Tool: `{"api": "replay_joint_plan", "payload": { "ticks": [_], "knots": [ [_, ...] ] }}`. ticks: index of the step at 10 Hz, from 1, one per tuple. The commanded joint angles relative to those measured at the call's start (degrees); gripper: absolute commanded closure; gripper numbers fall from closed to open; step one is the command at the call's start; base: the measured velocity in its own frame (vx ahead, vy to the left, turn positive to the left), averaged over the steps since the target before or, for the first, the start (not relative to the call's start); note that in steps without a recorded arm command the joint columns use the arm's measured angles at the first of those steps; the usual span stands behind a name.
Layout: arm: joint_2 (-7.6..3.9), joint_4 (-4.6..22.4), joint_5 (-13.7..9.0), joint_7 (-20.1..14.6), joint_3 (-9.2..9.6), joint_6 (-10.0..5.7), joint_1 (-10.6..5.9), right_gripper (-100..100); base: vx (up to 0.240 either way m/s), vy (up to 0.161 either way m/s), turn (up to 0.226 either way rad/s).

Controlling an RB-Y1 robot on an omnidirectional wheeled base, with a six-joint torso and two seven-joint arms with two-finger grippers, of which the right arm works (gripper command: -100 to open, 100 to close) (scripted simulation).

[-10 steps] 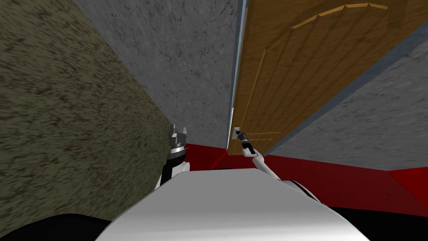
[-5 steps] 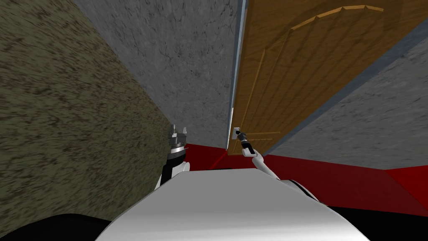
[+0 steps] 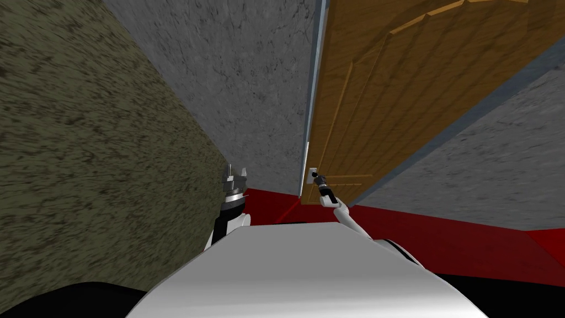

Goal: Pull the door open

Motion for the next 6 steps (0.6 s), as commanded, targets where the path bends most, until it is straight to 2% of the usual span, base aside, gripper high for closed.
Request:
{"api": "replay_joint_plan", "payload": {
  "ticks": [1, 5, 6],
  "knots": [
    [0.15, -0.24, -2.3, -2.03, 0.88, -0.81, -1.72, 100, -0.036, -0.015, 0.082],
    [0.15, -0.24, -2.3, -2.03, 0.88, -0.81, -1.72, 100, -0.016, -0.008, 0.012],
    [-0.06, -0.02, -4.59, -3.97, 1.47, -0.46, -1.92, 100, -0.033, -0.025, 0.092]
  ]
}}
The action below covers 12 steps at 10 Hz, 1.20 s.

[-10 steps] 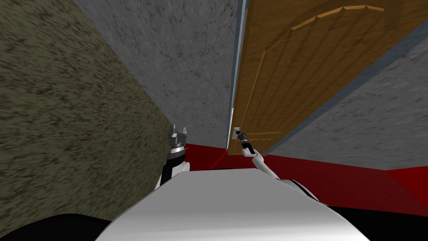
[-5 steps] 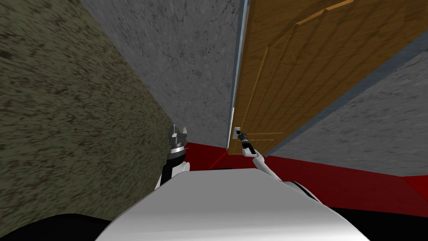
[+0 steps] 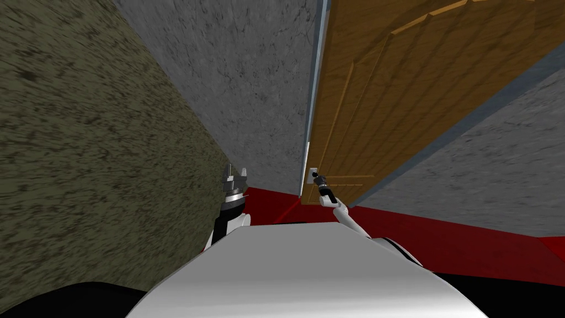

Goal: Pull the door open

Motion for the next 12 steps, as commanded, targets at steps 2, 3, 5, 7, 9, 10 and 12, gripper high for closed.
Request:
{"api": "replay_joint_plan", "payload": {
  "ticks": [2, 3, 5, 7, 9, 10, 12],
  "knots": [
    [-0.17, -0.35, -3.25, -3.16, 1.18, -0.15, -1.52, 100, -0.069, -0.04, 0.121],
    [-0.17, 0.24, -3.25, -3.16, 1.18, -0.15, -1.52, 100, -0.026, -0.02, 0.018],
    [-0.17, -0.43, -3.25, -3.16, 1.18, -0.15, -1.52, 100, -0.002, 0.006, -0.019],
    [-0.17, 0.95, -3.25, -3.16, 1.18, -0.15, -1.52, 100, 0.006, 0.005, 0.004],
    [-0.17, -0.96, -3.25, -3.16, 1.18, -0.15, -1.52, 100, 0.004, -0.004, -0.002],
    [-0.17, -0.96, -3.25, -3.16, 1.18, -0.15, -1.52, 100, 0.0, 0.0, 0.0],
    [-0.68, 1.41, -4.65, -6.05, 1.71, 0.25, -0.85, 100, -0.061, -0.047, 0.075]
  ]
}}
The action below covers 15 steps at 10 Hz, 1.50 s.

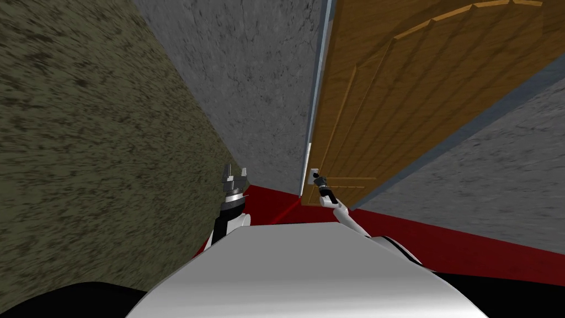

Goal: Pull the door open

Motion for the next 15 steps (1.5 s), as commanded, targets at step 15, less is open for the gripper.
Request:
{"api": "replay_joint_plan", "payload": {
  "ticks": [15],
  "knots": [
    [4.84, -5.25, -9.81, -13.43, 2.0, 5.46, 0.03, -100, -0.068, -0.029, 0.005]
  ]
}}
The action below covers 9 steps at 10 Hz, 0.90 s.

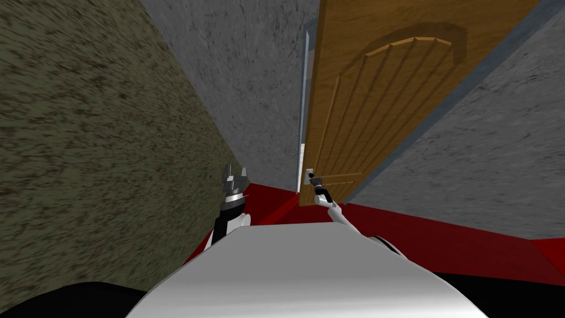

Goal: Pull the door open

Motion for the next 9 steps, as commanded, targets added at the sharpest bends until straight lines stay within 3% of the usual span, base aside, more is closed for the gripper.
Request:
{"api": "replay_joint_plan", "payload": {
  "ticks": [1, 3, 4, 9],
  "knots": [
    [0.76, -1.84, -0.16, -0.34, 0.65, 0.69, 0.04, -100, -0.046, -0.005, 0.032],
    [0.76, -1.84, -0.16, -0.34, 0.65, 0.69, 0.04, -100, -0.011, 0.024, 0.037],
    [1.69, -2.84, -2.03, -2.91, 1.03, 1.73, 0.05, -100, -0.079, 0.016, 0.015],
    [3.47, -4.78, -5.64, -7.85, 1.76, 3.75, 0.06, -100, -0.104, -0.047, 0.012]
  ]
}}
